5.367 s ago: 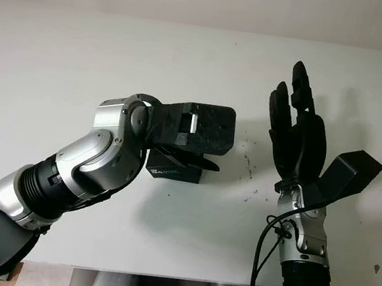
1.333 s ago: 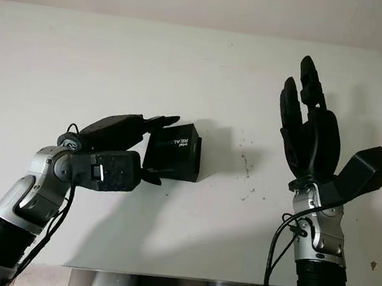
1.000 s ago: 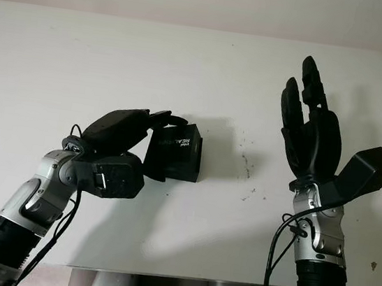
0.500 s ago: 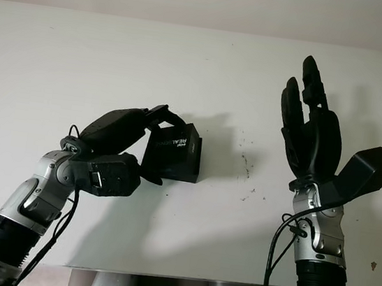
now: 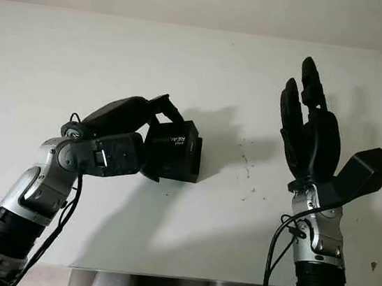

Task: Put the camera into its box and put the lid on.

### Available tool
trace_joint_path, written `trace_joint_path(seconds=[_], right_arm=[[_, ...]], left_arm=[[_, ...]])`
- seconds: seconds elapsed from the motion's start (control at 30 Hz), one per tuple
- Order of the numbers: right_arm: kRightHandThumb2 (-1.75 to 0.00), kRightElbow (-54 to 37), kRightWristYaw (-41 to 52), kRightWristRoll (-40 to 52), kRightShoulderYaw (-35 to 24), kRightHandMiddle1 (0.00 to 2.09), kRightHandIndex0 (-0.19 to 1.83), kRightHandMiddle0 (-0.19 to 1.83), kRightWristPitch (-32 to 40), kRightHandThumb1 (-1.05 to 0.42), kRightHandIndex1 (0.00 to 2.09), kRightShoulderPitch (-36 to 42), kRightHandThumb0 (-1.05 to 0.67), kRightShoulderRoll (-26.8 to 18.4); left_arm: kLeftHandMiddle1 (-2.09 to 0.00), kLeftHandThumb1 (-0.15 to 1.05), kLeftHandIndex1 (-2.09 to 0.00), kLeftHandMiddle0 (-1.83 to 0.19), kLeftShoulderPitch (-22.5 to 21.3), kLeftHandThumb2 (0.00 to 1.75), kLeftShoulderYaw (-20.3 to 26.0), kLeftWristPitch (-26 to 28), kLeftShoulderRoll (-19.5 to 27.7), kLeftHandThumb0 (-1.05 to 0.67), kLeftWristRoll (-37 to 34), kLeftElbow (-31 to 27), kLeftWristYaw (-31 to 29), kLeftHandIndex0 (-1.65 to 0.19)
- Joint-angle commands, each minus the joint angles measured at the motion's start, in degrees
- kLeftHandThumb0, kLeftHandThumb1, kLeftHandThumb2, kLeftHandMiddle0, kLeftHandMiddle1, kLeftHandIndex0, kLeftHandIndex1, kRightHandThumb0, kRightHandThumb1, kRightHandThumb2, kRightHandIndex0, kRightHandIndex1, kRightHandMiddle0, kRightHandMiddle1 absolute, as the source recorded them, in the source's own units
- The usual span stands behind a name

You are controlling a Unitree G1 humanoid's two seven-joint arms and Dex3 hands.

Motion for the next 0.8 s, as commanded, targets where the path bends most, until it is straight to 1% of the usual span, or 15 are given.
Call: trace_joint_path(seconds=[0.0,0.07,0.17,0.33,0.47,0.63,0.77], right_arm=[[-0.25,-1.46,-0.27,-0.12,0.05,0.05,-0.01,0.03,-0.21,-1.05,0.05,0.33,-0.65,0.19],[-0.25,-1.52,-0.57,-0.33,0.15,0.05,-0.01,0.03,-0.12,-1.05,0.05,0.40,-0.65,0.22],[-0.25,-1.46,-0.69,-0.42,0.20,0.06,-0.01,0.04,-0.32,-1.05,0.06,0.50,-0.66,0.29],[-0.25,-1.52,-0.69,-0.67,0.30,0.05,0.00,0.04,-0.53,-1.05,0.06,0.55,-0.67,0.43],[-0.24,-2.31,-1.17,-0.73,0.57,0.05,0.00,0.04,0.27,-1.05,0.06,0.81,-0.68,0.70],[-0.23,-2.97,-1.71,-0.51,0.63,0.06,0.00,0.04,1.13,-1.05,0.05,1.11,-0.66,1.12],[-0.23,-3.10,-1.97,-0.41,0.67,0.06,0.00,0.05,1.22,-1.05,0.06,1.22,-0.68,1.45]], left_arm=[[-1.58,1.04,-1.36,-0.23,-1.39,0.05,-0.11,0.08,0.28,-0.12,-0.10,-1.83,-0.77,-0.18],[-1.56,1.03,-1.36,-0.24,-1.55,0.05,-0.19,0.38,0.32,-0.13,0.09,-2.28,-1.21,-0.18],[-1.58,1.03,-1.36,-0.25,-1.60,0.05,-0.27,0.62,0.36,-0.13,0.33,-2.96,-1.38,-0.19],[-1.61,1.02,-1.36,-0.25,-1.62,0.05,-1.27,2.69,0.64,-0.13,2.86,-5.13,-2.23,-0.20],[-1.61,1.01,-1.36,-0.27,-1.80,0.05,-2.26,6.95,0.32,-0.12,5.55,-7.43,-3.84,-0.20],[-1.64,1.00,-1.34,-0.30,-2.04,0.05,-3.42,11.37,-0.54,-0.09,8.42,-8.74,-4.46,-0.22],[-1.51,1.00,-1.28,-0.28,-2.48,0.06,-4.02,16.17,-2.16,-0.08,9.88,-9.48,-5.01,-0.23]])
